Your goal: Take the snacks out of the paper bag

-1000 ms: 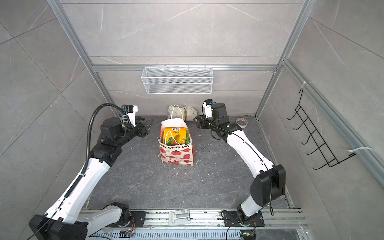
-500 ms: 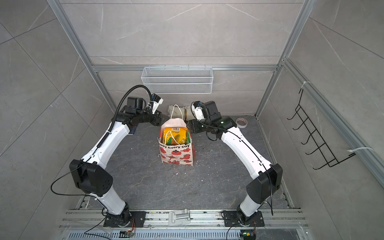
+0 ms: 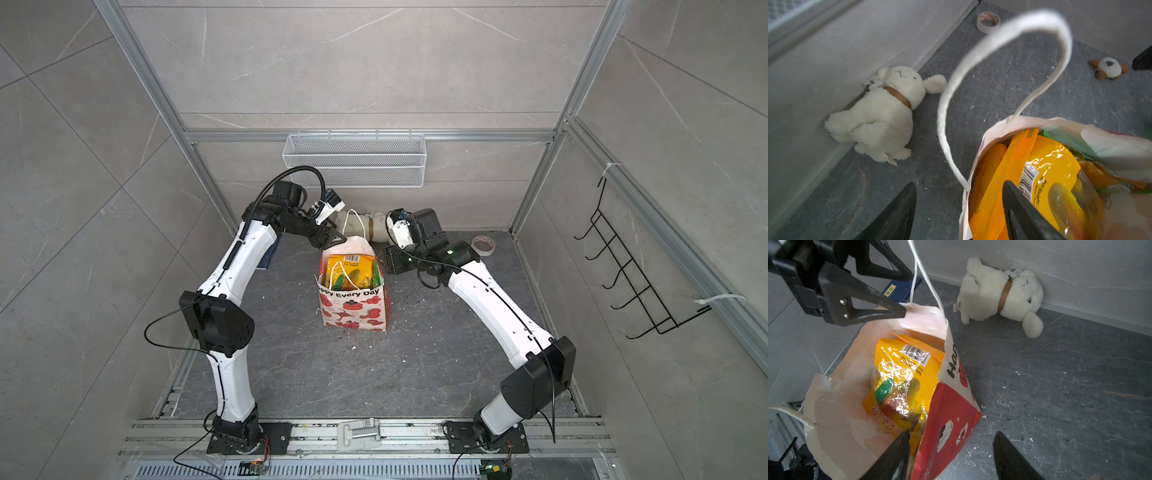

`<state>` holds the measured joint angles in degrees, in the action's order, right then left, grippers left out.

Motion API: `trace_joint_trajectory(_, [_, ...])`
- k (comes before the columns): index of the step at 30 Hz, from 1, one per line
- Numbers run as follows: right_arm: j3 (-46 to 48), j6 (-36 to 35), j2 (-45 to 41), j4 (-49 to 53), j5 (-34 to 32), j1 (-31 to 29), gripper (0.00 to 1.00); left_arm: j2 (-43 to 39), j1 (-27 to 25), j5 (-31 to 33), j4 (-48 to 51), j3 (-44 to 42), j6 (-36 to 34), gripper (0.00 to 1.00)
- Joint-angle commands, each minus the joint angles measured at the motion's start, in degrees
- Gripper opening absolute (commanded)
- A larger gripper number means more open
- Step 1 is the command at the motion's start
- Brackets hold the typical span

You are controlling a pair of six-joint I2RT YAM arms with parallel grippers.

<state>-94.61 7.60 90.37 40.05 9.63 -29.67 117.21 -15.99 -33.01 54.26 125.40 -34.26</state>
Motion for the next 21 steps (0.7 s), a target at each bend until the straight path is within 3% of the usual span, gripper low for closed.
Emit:
trace_joint_trajectory(1, [0.35, -1.31, -0.99, -1.57, -0.43, -0.30, 0.65, -0.32, 0.26, -4.58, 4.75, 1.48, -4.73, 0.68])
trace_joint_trajectory(3, [0.19, -1.40, -0.49, -2.08, 0.23, -0.30, 0.65, -0.47, 0.25, -4.99, 4.18, 0.58, -5.11, 0.64])
trace_joint_trajectory(6, [-0.97, -1.56, 0.50, -1.57, 1.80, -0.37, 0.65, -0.10, 0.25, -3.96, 2.92, -0.05, -4.85, 0.49])
trace_joint_trajectory(12, [-0.69, -3.68, -0.25, -2.42, 3.71, -1.36, 0.64, 0.91, 0.23, -1.73, 3.02, 0.63, -5.16, 0.41])
trace_joint_trajectory(14, [0.04, -4.05, -0.87, -3.33, 4.22, -1.55, 0.64, 1.13, 0.18, -1.64, 3.65, 0.94, -5.64, 0.33])
trace_joint_trajectory(19, [0.07, -4.71, -1.22, -3.11, 4.55, -1.88, 0.64, 1.77, 0.12, -0.96, 4.72, 1.44, -6.52, 0.31])
trace_joint_trajectory(21, [0.64, -4.61, -1.33, -3.79, 4.61, -1.93, 0.64, 2.03, 0.08, -1.15, 5.58, 1.86, -7.09, 0.20])
